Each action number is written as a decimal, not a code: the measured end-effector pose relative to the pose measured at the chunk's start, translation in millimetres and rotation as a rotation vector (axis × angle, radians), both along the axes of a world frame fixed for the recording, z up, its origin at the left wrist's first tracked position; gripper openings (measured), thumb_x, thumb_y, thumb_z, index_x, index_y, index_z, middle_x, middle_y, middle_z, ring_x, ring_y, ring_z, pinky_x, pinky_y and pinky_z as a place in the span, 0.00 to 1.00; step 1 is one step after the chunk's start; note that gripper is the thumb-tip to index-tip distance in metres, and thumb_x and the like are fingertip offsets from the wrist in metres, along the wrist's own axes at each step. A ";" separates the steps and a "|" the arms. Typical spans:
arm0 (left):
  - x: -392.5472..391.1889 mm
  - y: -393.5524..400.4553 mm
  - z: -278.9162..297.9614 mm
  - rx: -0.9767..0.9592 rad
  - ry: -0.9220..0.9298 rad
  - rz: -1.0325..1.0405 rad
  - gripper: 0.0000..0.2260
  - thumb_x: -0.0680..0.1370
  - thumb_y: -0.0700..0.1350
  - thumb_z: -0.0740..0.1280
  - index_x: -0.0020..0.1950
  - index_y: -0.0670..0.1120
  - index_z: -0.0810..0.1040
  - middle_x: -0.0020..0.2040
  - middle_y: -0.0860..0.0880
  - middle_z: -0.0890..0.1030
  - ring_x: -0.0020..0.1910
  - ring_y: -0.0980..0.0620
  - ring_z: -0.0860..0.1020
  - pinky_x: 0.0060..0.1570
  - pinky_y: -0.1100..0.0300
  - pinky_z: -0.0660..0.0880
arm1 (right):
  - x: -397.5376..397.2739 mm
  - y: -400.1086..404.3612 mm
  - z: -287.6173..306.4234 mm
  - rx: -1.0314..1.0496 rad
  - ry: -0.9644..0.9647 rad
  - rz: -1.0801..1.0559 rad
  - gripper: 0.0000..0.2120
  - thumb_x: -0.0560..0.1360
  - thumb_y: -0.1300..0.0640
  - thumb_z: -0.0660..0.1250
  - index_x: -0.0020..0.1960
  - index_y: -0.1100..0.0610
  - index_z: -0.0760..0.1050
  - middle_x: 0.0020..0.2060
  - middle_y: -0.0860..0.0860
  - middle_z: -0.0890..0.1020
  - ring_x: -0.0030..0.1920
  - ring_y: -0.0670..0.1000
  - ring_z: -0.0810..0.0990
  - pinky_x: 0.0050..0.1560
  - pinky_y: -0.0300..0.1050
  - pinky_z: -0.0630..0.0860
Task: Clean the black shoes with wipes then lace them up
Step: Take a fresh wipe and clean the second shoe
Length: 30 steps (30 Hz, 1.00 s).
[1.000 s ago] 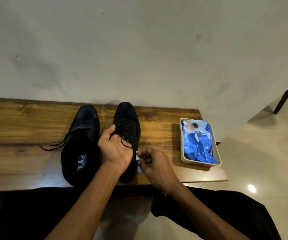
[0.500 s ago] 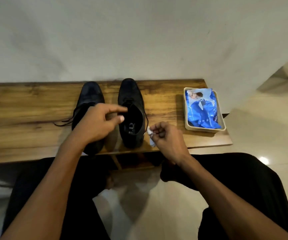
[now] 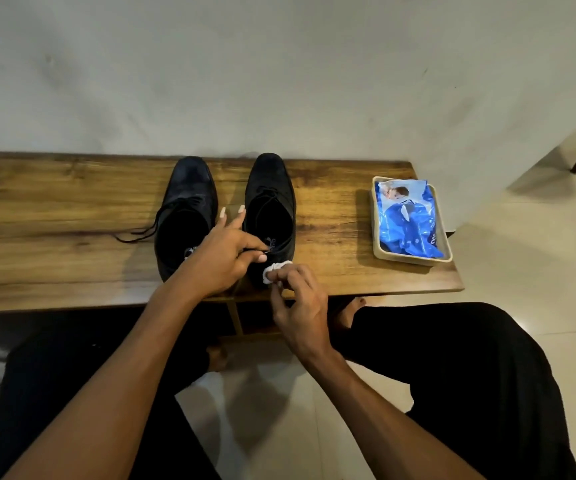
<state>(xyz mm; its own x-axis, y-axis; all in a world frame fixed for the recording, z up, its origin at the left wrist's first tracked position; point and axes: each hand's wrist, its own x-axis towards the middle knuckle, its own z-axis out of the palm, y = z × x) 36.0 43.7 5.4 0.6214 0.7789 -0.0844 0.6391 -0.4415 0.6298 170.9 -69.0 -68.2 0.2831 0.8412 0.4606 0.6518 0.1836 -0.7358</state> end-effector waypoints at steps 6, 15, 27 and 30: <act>13.4 -5.1 2.5 -0.011 -0.259 0.105 0.06 0.79 0.40 0.69 0.54 0.42 0.83 0.55 0.37 0.83 0.77 0.59 0.57 0.75 0.54 0.58 | 18.0 0.7 -7.2 -0.036 0.053 -0.065 0.10 0.70 0.72 0.71 0.46 0.59 0.80 0.46 0.51 0.81 0.49 0.44 0.80 0.51 0.43 0.80; 20.6 -1.8 24.0 -0.060 -0.662 0.233 0.06 0.81 0.39 0.65 0.48 0.43 0.81 0.52 0.49 0.84 0.66 0.60 0.75 0.76 0.46 0.61 | 28.2 6.8 38.4 -0.044 0.598 -0.278 0.07 0.75 0.65 0.71 0.46 0.54 0.81 0.46 0.50 0.85 0.48 0.49 0.84 0.51 0.50 0.83; 20.1 -6.4 43.5 -0.291 -1.009 0.316 0.09 0.81 0.44 0.61 0.43 0.48 0.77 0.42 0.47 0.77 0.45 0.47 0.74 0.48 0.51 0.70 | 39.8 21.2 93.9 0.168 0.222 0.100 0.11 0.77 0.69 0.69 0.58 0.62 0.83 0.52 0.53 0.84 0.56 0.50 0.82 0.55 0.47 0.80; 18.7 -7.5 50.2 -0.365 -1.117 0.366 0.11 0.80 0.44 0.61 0.38 0.50 0.74 0.38 0.49 0.73 0.41 0.49 0.70 0.45 0.52 0.69 | 44.7 28.2 92.8 0.140 0.280 0.108 0.12 0.77 0.69 0.69 0.59 0.60 0.83 0.52 0.52 0.84 0.56 0.51 0.83 0.54 0.47 0.81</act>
<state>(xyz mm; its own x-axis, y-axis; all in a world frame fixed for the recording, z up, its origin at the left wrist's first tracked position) 54.8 36.3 55.6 0.2421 0.9647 0.1036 -0.2807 -0.0326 0.9593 215.6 -40.9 24.6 0.3278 0.8073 0.4908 0.3990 0.3526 -0.8464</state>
